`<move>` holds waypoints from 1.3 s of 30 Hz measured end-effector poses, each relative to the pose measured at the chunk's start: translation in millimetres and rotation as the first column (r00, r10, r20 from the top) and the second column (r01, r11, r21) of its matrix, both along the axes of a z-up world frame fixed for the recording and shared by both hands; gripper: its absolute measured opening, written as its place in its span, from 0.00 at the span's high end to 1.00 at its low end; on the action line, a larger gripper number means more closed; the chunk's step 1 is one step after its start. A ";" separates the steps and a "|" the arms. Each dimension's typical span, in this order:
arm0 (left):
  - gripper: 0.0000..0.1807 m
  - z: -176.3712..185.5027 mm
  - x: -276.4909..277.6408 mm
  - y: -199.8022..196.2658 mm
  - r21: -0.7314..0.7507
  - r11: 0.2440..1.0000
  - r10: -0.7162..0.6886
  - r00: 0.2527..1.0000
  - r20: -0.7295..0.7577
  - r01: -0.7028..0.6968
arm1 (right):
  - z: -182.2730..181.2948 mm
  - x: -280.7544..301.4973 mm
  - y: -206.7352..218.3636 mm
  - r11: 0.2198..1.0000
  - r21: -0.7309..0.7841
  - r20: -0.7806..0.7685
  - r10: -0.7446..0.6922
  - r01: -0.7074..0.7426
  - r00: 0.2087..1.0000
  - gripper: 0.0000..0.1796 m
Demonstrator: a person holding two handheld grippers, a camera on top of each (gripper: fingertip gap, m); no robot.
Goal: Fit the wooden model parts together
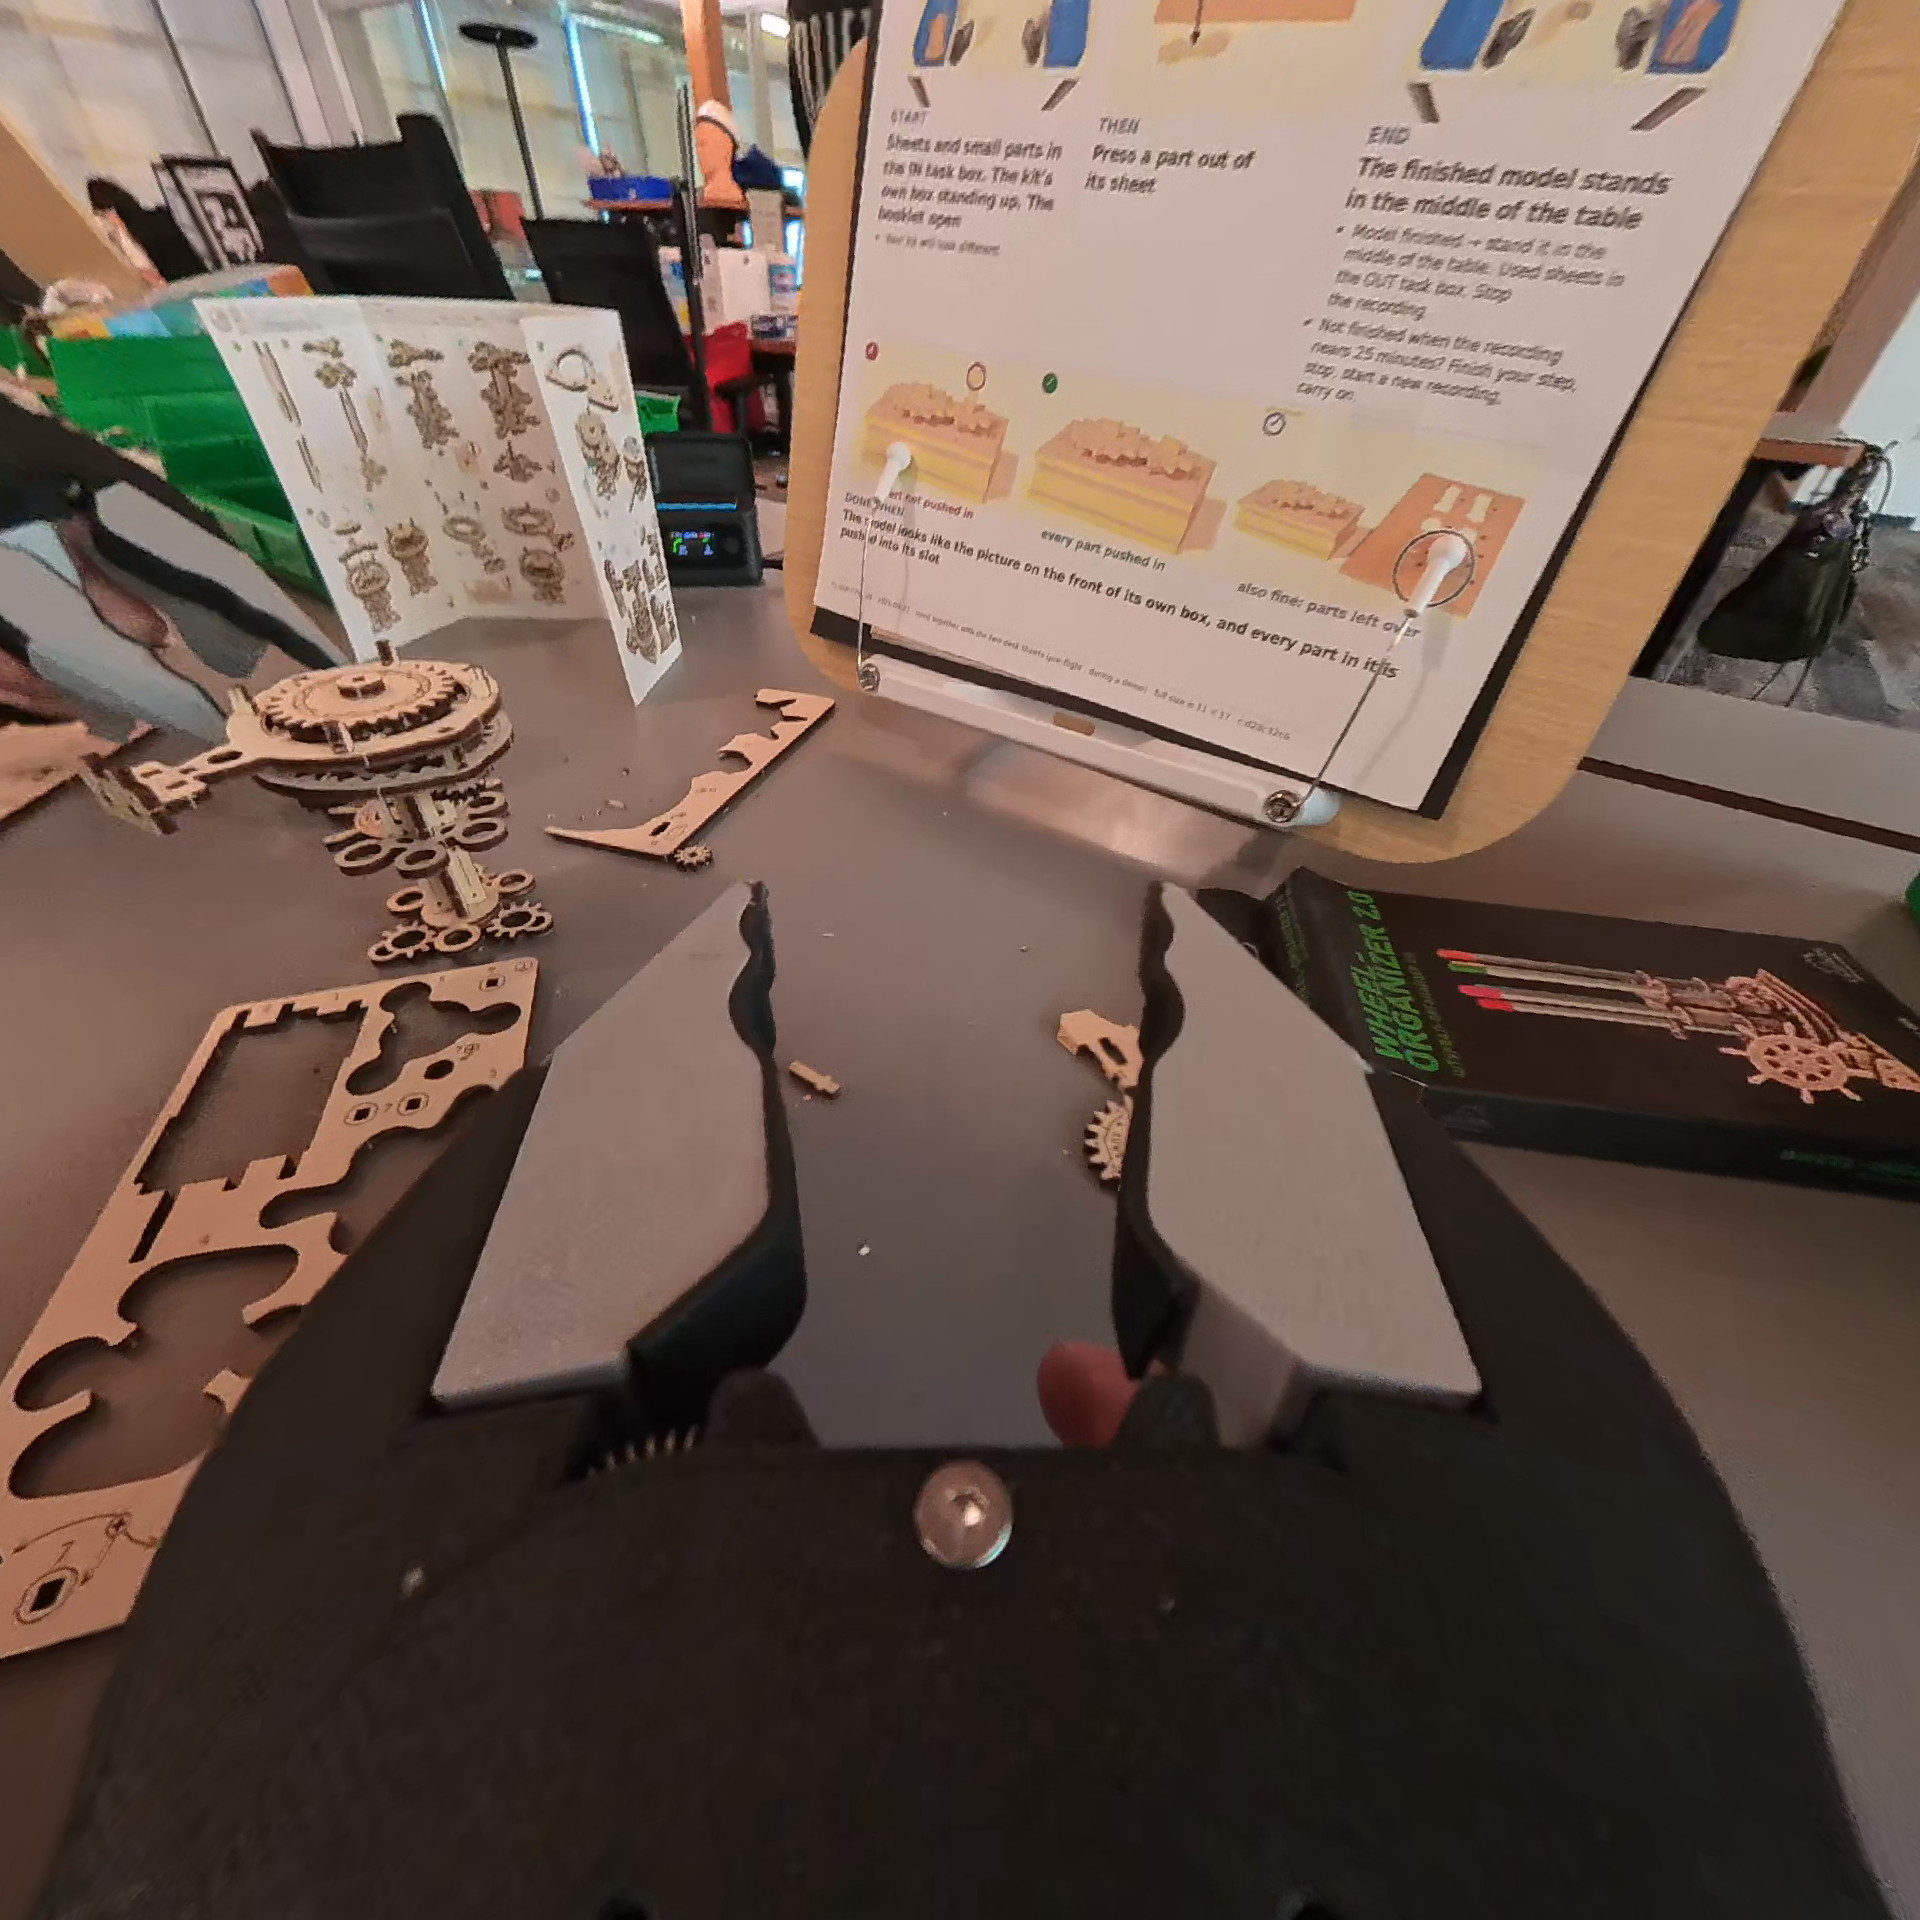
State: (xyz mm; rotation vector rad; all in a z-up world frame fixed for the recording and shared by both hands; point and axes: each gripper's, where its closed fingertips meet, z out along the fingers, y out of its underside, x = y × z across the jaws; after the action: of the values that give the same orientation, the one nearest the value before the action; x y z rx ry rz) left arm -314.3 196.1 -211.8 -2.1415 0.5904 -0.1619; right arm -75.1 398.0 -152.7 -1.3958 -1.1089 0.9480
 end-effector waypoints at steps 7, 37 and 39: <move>0.72 17.2 -21.0 -20.1 0.161 0.986 -0.035 0.998 -0.058 0.043 | -3.9 -0.7 6.3 0.999 -0.028 0.019 -0.026 0.027 0.999 0.59; 0.69 134.5 -168.7 -100.7 0.373 0.762 0.544 0.836 0.073 -0.529 | -4.8 -4.5 3.1 0.996 0.071 0.054 -0.054 0.050 0.997 0.50; 0.69 124.7 -151.7 -97.6 0.322 0.814 0.469 0.874 0.126 -0.483 | -3.5 -3.8 1.9 0.996 0.072 0.044 -0.054 0.051 0.998 0.50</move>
State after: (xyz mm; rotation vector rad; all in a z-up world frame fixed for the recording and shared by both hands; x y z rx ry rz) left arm -465.9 98.5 -87.1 -1.8668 0.0305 0.1687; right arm -78.8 399.8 -156.2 -1.3879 -1.1247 0.8347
